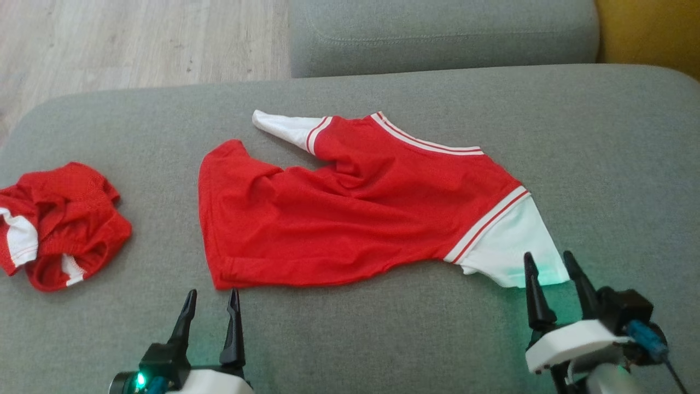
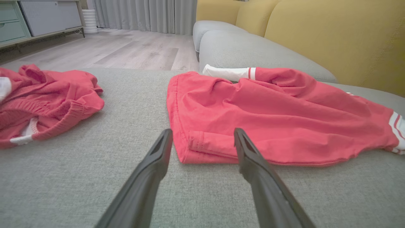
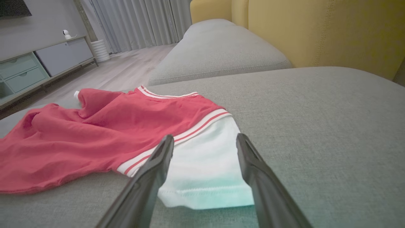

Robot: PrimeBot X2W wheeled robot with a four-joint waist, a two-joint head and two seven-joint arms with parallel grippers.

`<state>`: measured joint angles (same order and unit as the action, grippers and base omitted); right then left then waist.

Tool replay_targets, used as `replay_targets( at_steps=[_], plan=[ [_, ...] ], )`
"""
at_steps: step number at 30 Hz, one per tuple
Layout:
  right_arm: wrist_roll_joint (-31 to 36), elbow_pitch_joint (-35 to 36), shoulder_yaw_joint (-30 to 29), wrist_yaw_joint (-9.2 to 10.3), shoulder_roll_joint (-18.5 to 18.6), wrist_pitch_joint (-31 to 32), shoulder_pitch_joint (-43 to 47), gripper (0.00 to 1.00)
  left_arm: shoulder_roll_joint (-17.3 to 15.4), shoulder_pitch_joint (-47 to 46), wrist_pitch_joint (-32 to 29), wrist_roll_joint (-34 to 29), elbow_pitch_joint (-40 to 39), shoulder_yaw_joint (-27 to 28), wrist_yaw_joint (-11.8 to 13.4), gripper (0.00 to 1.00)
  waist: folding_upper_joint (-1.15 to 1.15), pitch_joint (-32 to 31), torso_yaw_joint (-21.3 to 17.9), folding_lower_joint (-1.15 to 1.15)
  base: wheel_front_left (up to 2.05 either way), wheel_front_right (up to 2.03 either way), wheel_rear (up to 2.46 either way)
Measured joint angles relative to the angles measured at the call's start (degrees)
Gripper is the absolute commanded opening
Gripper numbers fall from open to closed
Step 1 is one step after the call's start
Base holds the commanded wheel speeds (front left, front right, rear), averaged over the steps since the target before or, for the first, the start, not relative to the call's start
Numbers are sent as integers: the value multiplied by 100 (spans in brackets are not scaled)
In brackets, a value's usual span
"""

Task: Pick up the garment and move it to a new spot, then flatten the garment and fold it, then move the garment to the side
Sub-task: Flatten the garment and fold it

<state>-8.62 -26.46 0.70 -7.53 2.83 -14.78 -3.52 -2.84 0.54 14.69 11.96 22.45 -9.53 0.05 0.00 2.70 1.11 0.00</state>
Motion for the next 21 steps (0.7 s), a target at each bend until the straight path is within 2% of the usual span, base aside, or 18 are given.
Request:
replay_targets(
  at_steps=[14, 21],
  plan=[
    [-70, -5, 137, 0, -8, 0, 236, 100, -1, 331, 0, -143, -99, 140, 41, 100, 0, -242, -40, 0, 0, 0, 0],
    [-109, 14, 264, 0, -9, 0, 229, 100, 1, 97, 0, 123, 226, 19, -368, 100, 0, -46, -42, 0, 0, 0, 0]
  ],
)
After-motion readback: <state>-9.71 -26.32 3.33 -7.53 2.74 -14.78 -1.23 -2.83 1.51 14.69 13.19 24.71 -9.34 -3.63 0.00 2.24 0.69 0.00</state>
